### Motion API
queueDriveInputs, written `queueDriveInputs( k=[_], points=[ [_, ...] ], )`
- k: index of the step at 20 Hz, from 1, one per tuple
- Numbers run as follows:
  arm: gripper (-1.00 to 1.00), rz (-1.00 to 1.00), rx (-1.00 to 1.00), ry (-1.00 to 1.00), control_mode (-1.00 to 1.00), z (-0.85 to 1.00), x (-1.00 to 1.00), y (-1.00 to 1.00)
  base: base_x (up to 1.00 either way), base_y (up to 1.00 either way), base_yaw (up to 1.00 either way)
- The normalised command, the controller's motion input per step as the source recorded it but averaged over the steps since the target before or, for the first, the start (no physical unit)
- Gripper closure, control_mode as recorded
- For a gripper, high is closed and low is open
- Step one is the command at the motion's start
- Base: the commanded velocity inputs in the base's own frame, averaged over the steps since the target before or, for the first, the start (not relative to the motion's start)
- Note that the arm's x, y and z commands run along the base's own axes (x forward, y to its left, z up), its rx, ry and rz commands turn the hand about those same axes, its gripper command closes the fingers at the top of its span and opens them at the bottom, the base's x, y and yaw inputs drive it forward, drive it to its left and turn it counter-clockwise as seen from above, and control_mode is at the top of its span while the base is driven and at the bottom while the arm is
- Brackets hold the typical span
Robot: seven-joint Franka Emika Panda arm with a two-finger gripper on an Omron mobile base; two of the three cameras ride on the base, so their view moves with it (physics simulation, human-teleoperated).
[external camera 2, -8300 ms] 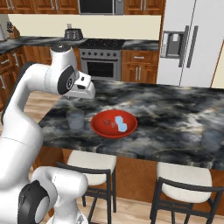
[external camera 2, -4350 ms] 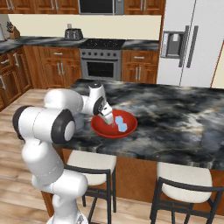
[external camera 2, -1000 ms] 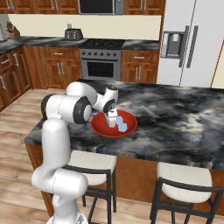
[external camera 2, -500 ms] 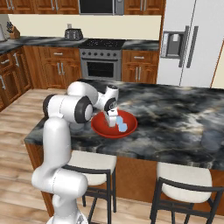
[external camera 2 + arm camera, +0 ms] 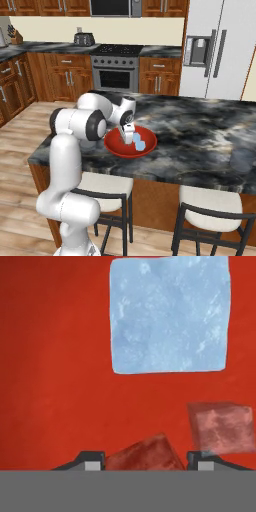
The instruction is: There are four ice cubes in the ice bowl. Place two ice cubes in each glass of water.
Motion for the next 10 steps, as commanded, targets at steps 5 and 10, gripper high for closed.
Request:
queueDriveInputs(
  k=[5,10],
  points=[
    [1.00,0.00,0.00,0.00,-1.00,0.62,-0.42,0.14,0.00,0.00,0.00],
    [1.00,0.00,0.00,0.02,-1.00,0.64,-0.22,0.22,0.00,0.00,0.00]
  ],
)
